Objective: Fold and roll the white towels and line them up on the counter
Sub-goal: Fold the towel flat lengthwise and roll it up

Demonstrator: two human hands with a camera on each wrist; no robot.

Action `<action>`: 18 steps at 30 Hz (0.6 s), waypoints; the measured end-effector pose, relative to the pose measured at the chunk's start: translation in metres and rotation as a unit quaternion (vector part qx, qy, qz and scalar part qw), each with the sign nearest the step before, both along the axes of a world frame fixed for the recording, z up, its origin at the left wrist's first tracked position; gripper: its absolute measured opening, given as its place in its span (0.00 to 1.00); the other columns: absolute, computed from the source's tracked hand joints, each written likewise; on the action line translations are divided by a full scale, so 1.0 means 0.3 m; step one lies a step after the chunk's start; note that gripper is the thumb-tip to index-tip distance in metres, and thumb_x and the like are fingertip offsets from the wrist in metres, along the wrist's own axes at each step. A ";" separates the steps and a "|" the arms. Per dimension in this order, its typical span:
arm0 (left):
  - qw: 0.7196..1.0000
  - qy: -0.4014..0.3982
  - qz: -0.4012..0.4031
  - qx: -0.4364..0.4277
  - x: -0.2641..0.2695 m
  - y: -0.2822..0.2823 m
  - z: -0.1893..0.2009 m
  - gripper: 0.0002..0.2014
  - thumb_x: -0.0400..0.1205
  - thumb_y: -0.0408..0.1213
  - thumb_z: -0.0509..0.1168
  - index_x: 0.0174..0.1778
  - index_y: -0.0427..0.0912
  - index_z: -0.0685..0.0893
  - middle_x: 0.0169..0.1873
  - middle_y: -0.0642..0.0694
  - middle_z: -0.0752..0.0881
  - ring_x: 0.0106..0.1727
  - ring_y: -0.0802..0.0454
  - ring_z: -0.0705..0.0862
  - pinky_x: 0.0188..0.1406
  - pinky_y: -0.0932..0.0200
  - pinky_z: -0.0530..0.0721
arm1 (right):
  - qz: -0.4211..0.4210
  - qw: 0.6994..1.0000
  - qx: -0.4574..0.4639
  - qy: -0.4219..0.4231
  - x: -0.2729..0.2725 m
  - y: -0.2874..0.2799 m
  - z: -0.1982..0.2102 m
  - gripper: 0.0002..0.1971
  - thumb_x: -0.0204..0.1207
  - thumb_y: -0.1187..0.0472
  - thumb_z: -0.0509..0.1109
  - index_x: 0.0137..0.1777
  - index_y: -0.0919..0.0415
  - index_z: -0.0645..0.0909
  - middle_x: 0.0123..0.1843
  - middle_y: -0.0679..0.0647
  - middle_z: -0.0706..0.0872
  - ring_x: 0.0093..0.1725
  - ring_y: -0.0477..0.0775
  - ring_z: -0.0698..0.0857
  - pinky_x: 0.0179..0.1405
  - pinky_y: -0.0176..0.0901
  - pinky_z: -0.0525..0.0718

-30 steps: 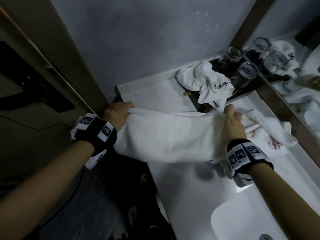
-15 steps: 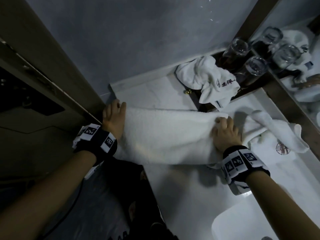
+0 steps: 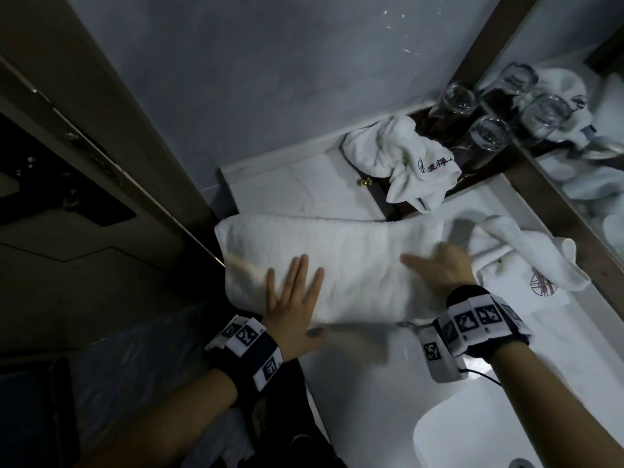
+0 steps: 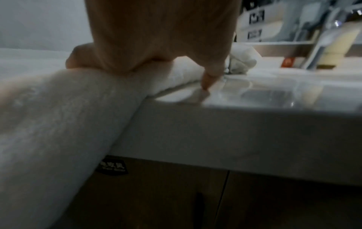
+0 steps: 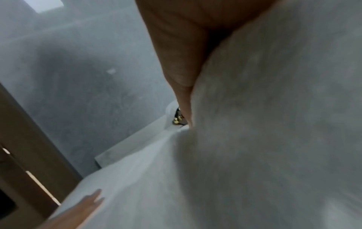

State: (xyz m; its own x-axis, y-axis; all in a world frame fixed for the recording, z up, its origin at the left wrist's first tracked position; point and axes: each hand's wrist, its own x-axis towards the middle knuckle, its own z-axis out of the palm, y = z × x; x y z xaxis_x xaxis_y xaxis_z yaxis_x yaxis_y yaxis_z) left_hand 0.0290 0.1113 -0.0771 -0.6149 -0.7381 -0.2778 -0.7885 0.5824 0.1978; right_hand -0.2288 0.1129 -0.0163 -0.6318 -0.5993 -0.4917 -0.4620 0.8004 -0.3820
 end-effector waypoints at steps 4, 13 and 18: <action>1.000 -0.005 0.007 -0.023 0.011 -0.030 -0.009 0.45 0.73 0.31 0.62 0.81 0.50 0.41 0.82 0.42 0.40 0.82 0.48 0.37 0.77 0.38 0.32 | 0.043 0.996 -0.078 0.003 0.021 0.043 0.031 0.25 0.73 0.55 0.72 0.62 0.69 0.68 0.54 0.66 0.80 0.55 0.65 0.79 0.45 0.45 0.70; 0.969 0.087 0.232 0.015 0.170 -0.207 0.088 0.25 0.83 0.35 0.51 0.78 0.51 0.62 0.80 0.42 0.58 0.81 0.41 0.55 0.76 0.33 0.56 | 0.066 0.993 -0.090 0.024 0.022 0.140 0.064 0.23 0.73 0.61 0.71 0.62 0.69 0.66 0.51 0.70 0.82 0.49 0.66 0.80 0.46 0.50 0.74; 0.924 0.309 0.212 -0.079 0.162 -0.366 0.213 0.15 0.72 0.23 0.58 0.50 0.28 0.86 0.48 0.24 0.85 0.51 0.29 0.84 0.56 0.44 0.80 | 0.028 0.995 -0.091 -0.020 0.079 0.217 0.024 0.36 0.68 0.65 0.76 0.72 0.64 0.58 0.63 0.68 0.78 0.57 0.65 0.78 0.53 0.49 0.74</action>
